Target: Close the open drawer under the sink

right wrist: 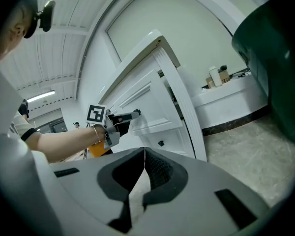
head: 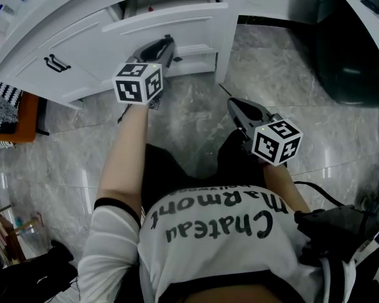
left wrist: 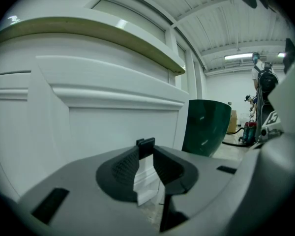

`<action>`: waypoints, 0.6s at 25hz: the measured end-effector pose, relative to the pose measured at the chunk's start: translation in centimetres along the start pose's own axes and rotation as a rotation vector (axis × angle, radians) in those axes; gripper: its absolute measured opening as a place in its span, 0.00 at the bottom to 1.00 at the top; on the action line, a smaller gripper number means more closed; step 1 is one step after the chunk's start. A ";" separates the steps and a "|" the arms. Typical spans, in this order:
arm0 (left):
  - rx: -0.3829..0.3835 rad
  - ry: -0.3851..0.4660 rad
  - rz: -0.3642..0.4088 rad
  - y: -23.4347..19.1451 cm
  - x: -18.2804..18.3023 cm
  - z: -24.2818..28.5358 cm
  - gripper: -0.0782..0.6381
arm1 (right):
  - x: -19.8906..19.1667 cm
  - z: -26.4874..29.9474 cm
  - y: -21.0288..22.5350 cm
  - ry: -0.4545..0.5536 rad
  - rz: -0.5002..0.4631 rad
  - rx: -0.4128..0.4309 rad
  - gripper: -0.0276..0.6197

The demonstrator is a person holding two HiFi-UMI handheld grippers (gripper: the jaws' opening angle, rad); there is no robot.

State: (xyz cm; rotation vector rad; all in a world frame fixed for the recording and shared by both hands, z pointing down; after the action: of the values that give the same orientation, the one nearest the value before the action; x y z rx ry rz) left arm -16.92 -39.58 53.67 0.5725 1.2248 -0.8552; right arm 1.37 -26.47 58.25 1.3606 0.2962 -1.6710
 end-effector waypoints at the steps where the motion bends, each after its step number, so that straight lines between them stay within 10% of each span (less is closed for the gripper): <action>1: 0.001 0.007 -0.003 0.0 0.0 0.0 0.23 | 0.0 0.0 0.0 0.001 0.000 -0.001 0.06; 15: 0.113 0.049 -0.027 -1.5 0.5 1.5 0.23 | 0.5 -0.2 0.3 0.009 -0.020 -0.029 0.06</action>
State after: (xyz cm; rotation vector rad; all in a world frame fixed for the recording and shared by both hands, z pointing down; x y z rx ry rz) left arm -17.22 -41.69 53.67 0.6724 1.2365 -0.9419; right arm 1.77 -26.74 57.90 1.3481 0.3389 -1.6709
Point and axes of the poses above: the fingertips, and each gripper's own axes: z forward along the fingers, y to its right, x out of its top, the point moved 1 cm from there along -z, backward along the fingers, and after that the axes turned 11 degrees about -x, right-handed, at the moved point
